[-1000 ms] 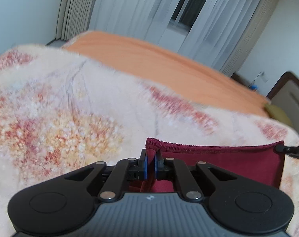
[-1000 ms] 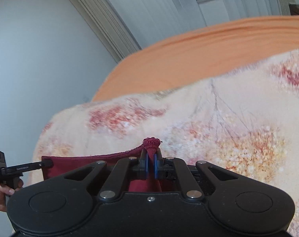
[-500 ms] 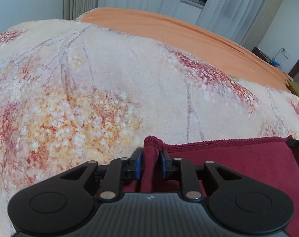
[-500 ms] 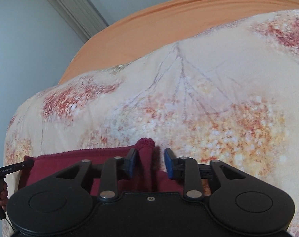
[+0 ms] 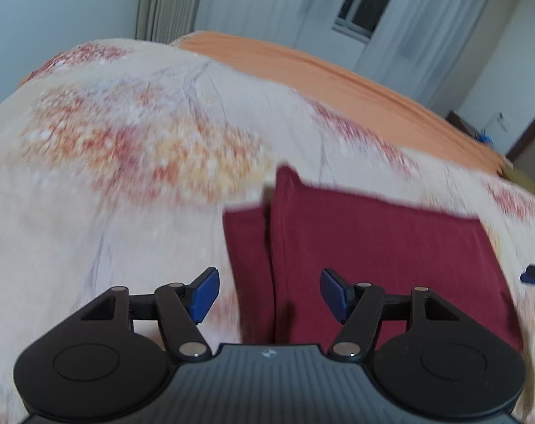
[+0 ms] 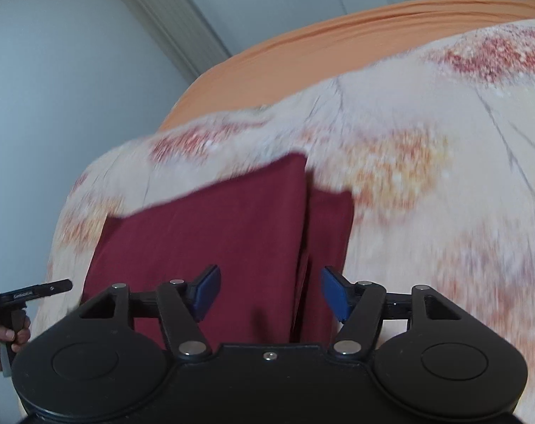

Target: Fold small clothes

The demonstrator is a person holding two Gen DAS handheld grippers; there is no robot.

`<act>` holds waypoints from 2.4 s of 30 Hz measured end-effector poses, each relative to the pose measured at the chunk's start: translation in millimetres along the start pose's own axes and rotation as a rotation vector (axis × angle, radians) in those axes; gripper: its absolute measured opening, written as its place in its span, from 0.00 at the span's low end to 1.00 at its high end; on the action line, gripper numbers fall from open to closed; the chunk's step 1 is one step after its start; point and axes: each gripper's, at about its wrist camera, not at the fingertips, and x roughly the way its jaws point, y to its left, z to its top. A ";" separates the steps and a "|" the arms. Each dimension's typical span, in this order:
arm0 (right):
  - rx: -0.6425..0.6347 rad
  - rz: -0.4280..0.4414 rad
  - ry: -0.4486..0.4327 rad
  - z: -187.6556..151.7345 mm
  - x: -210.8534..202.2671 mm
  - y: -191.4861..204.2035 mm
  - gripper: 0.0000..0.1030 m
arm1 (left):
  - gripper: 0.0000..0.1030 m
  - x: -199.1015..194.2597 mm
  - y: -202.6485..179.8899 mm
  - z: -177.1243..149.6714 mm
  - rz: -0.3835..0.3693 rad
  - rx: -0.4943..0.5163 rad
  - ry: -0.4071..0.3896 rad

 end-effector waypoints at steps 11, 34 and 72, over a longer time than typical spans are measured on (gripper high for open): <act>0.041 -0.010 0.094 -69.9 -1.5 -4.5 0.13 | 0.25 -10.8 -1.4 -77.2 -0.073 -0.079 0.112; -0.103 -0.083 0.070 -58.6 -30.4 31.7 0.78 | 0.44 -30.9 -12.0 -70.4 0.070 0.053 0.157; -0.030 0.169 0.057 -113.4 -13.8 171.3 0.95 | 0.23 56.5 56.5 -14.7 -0.213 -0.291 0.149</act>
